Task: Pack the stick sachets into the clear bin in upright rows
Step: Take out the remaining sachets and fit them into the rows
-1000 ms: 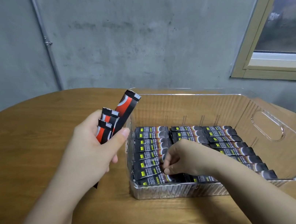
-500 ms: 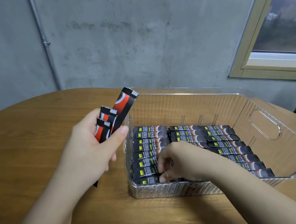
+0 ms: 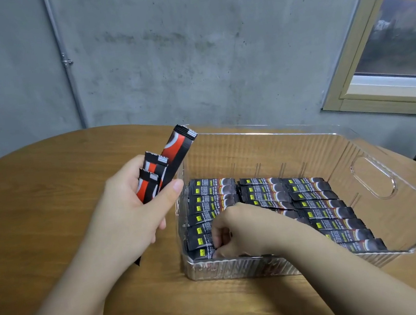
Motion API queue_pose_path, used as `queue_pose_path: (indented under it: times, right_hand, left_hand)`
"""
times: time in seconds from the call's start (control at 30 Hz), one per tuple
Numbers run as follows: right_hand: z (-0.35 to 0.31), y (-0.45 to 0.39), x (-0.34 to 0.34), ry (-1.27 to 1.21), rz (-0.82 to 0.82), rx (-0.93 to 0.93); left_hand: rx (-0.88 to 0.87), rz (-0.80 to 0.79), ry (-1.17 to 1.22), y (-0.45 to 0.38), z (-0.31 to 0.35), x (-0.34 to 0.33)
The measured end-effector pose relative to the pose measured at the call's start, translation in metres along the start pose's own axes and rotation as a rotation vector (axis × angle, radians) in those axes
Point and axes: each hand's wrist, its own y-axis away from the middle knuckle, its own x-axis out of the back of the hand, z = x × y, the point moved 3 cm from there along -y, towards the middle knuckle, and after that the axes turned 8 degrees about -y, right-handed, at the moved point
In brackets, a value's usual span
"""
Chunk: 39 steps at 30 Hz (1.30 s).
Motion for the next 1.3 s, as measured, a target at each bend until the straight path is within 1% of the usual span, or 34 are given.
queue_pose_path:
  times: [0.13, 0.2, 0.33, 0.5, 0.73, 0.8, 0.87, 0.97, 1.17, 1.3]
  right_hand:
    - [0.004, -0.003, 0.006, -0.09, 0.077, 0.006]
    - [0.004, -0.006, 0.007, -0.08, 0.107, 0.015]
    - [0.003, -0.012, 0.004, -0.017, 0.08, 0.024]
    - [0.004, -0.013, 0.002, -0.038, 0.042, 0.017]
    - [0.007, -0.014, 0.001, 0.013, 0.079, 0.038]
    - [0.007, -0.014, 0.002, 0.006, 0.106, 0.052]
    - [0.009, -0.014, 0.008, -0.017, 0.173, 0.078]
    - [0.018, -0.018, 0.017, 0.063, 0.271, 0.11]
    - [0.024, -0.021, 0.014, 0.13, 0.189, 0.073]
    - [0.022, -0.025, 0.013, 0.16, 0.192, 0.033]
  left_hand:
    - [-0.005, 0.002, 0.0, -0.001, 0.0, 0.0]
    - [-0.007, -0.001, -0.002, 0.0, 0.001, 0.0]
    - [-0.01, -0.001, -0.001, 0.0, 0.0, 0.0]
    - [0.0, 0.015, 0.007, -0.001, -0.003, 0.001]
    - [0.005, 0.01, 0.017, -0.001, -0.002, 0.001]
    - [0.005, 0.014, 0.024, -0.001, -0.002, 0.001]
    - [0.003, 0.018, 0.024, -0.002, -0.003, 0.002]
    - [-0.001, 0.028, 0.026, -0.002, -0.003, 0.003]
    - [-0.008, 0.032, 0.029, -0.003, -0.004, 0.003]
    - [-0.002, 0.032, 0.031, -0.003, -0.006, 0.002]
